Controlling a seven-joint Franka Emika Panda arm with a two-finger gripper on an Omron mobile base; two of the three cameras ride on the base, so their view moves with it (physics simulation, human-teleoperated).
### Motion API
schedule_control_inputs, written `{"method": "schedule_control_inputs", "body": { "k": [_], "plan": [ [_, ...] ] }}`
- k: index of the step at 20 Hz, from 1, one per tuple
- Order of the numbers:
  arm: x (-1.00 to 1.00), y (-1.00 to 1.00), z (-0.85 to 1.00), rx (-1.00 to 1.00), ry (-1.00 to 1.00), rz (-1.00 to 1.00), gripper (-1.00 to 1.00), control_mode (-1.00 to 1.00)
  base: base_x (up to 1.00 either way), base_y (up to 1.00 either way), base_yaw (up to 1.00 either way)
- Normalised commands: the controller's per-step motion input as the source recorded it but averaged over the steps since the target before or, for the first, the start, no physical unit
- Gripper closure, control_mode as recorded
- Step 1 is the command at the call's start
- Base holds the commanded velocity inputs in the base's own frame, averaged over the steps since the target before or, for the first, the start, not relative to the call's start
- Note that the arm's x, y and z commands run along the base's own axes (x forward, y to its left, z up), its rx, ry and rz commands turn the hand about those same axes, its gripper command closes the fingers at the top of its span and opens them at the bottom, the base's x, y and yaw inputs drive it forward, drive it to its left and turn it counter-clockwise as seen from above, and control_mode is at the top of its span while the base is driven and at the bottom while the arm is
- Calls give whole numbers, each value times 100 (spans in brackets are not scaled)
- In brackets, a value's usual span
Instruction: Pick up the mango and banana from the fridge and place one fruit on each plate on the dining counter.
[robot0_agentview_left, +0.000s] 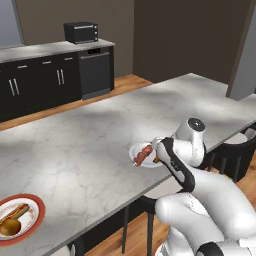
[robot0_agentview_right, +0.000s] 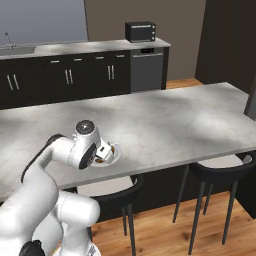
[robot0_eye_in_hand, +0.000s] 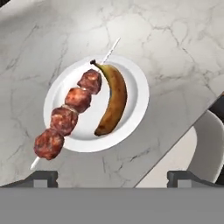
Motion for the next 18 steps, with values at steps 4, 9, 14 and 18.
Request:
{"method": "schedule_control_inputs", "body": {
  "k": [4,9,14,18],
  "plan": [
    [-81,11,8,-15,-13,20,-100,-100,0,0,0],
    [-77,10,6,-15,-17,24,-100,-100,0,0,0],
    [-70,11,21,-13,-17,24,-100,-100,0,0,0],
    [-66,17,17,-14,-3,12,-100,-100,0,0,0]
  ]
}}
